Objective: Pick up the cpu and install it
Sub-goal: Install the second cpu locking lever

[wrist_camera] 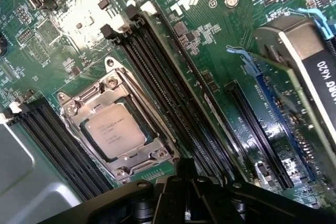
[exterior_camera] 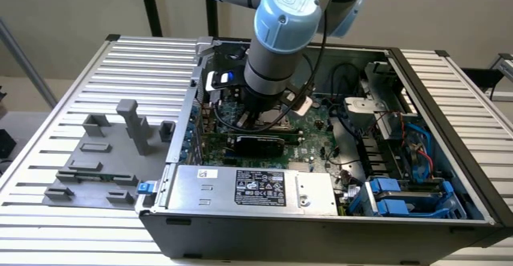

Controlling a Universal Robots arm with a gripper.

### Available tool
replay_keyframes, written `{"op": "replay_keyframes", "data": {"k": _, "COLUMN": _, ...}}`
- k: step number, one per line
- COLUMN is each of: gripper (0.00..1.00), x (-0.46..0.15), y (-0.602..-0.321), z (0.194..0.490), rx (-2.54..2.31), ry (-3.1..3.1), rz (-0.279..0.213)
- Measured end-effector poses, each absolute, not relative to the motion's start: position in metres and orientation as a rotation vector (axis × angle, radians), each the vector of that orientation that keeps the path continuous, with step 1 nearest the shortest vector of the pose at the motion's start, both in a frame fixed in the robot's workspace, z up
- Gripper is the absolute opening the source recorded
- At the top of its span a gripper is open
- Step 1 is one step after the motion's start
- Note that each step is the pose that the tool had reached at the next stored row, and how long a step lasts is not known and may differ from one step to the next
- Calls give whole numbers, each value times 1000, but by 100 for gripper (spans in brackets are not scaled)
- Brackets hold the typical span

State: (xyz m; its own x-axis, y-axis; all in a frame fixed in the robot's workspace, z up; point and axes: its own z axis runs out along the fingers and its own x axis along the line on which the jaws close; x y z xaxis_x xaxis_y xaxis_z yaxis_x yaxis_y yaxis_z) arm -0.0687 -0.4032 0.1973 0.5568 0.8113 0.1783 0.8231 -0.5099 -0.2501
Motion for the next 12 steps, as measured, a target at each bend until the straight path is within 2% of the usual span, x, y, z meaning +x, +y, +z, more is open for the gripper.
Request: {"op": "replay_keyframes", "data": {"k": 12, "gripper": 11, "x": -69, "y": -398, "z": 194, "rx": -2509, "ry": -1356, "rz": -39}}
